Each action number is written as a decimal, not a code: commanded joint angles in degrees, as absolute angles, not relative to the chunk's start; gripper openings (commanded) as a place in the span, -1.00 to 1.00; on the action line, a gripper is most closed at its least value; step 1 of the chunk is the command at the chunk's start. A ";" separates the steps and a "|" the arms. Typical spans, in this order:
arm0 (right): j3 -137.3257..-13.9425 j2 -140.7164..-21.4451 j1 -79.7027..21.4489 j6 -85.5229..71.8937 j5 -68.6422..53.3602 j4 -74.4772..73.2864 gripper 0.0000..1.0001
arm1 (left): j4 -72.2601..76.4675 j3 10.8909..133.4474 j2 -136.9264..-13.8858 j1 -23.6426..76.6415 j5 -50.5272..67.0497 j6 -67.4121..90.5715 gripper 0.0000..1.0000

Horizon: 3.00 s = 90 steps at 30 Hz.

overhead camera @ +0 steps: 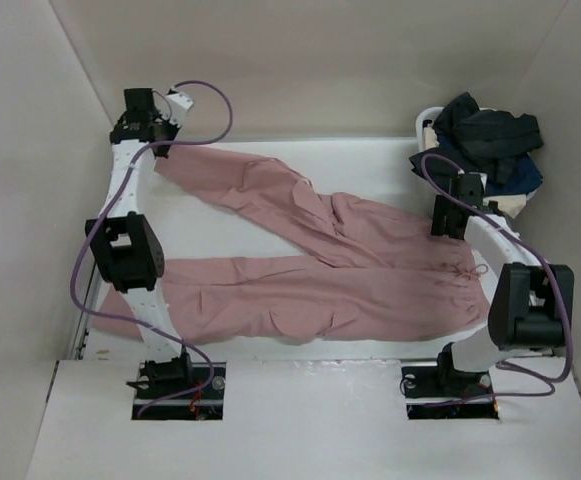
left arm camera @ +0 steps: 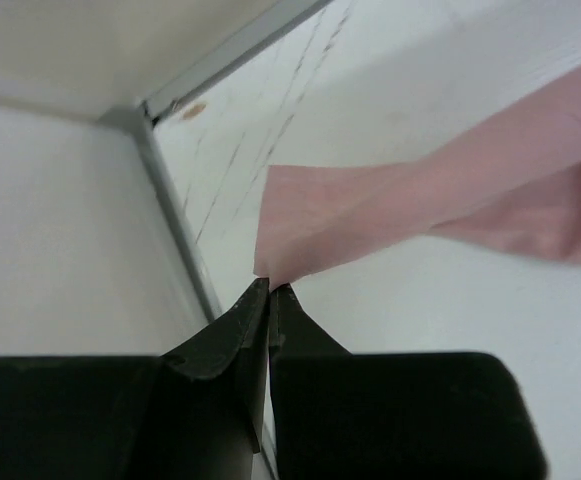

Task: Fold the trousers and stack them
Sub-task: Fold the trousers

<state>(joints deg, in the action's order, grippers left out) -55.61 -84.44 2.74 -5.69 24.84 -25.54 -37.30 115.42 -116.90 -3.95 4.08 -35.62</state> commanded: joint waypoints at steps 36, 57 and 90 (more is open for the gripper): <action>-66.44 -101.24 -6.55 -6.85 17.31 -23.29 0.45 | -34.90 97.65 -106.17 -26.23 -8.43 -40.51 -1.00; -73.30 -108.28 -9.18 -5.45 14.34 -23.11 0.86 | -32.78 98.00 -107.84 -30.37 -11.87 -43.42 -1.00; -73.50 -101.37 -12.43 -3.25 23.19 -23.39 -1.00 | -31.20 102.30 -107.58 -26.68 -8.62 -43.95 -1.00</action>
